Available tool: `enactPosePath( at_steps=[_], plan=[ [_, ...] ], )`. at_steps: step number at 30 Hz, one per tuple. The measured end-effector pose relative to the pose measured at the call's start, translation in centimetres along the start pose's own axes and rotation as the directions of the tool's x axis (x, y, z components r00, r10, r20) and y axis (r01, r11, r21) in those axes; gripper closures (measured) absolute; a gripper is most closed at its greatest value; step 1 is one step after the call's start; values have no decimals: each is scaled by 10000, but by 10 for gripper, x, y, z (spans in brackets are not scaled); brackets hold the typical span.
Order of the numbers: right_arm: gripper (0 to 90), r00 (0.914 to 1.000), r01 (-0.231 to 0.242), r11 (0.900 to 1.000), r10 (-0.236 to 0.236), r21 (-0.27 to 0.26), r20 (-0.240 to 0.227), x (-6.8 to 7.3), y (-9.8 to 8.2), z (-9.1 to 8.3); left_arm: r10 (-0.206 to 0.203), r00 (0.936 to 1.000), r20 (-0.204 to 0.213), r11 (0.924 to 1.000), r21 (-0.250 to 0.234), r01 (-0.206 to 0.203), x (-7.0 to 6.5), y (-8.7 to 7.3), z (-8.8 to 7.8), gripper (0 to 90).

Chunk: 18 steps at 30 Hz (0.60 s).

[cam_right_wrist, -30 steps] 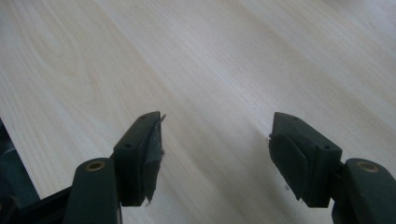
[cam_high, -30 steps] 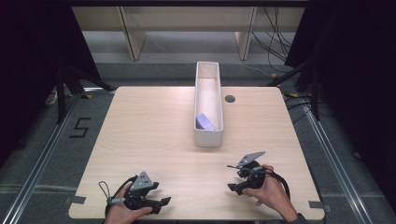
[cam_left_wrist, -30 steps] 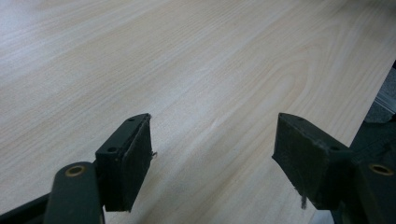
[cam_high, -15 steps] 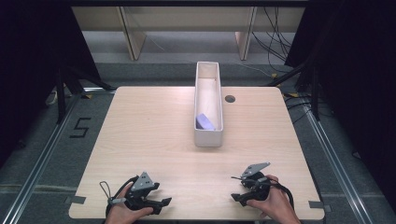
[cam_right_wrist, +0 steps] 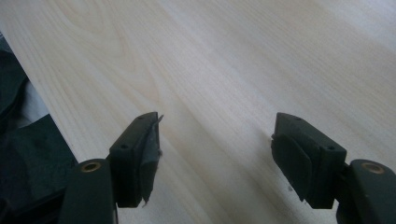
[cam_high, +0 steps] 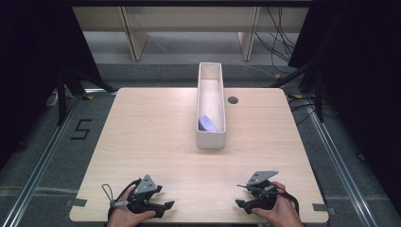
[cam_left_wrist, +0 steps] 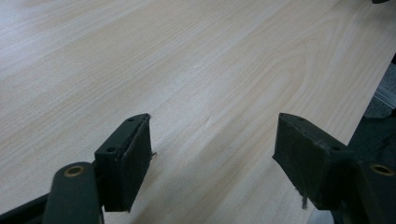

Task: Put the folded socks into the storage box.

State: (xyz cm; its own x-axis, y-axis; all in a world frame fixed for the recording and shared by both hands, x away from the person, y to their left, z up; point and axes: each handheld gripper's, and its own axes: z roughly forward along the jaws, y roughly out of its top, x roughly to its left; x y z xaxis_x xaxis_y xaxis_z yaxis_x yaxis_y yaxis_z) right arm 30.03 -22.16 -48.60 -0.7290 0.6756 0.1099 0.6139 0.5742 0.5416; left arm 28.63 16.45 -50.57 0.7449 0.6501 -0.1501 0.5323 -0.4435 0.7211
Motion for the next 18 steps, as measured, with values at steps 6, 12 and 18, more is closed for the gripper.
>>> enactPosePath(
  at_steps=[6,12,18],
  plan=[
    [329,9997,212,9997,-213,-128,-101,-1,0,0,-25,10000,-16,10000,-52,25,0,0,0,268],
    [327,9996,258,9992,-255,-309,112,-2,0,1,-34,10000,-73,10000,-27,34,0,0,0,258],
    [322,9998,175,9996,-174,-204,51,-2,0,0,-27,9999,-114,10000,-81,26,1,0,0,253]
  ],
)
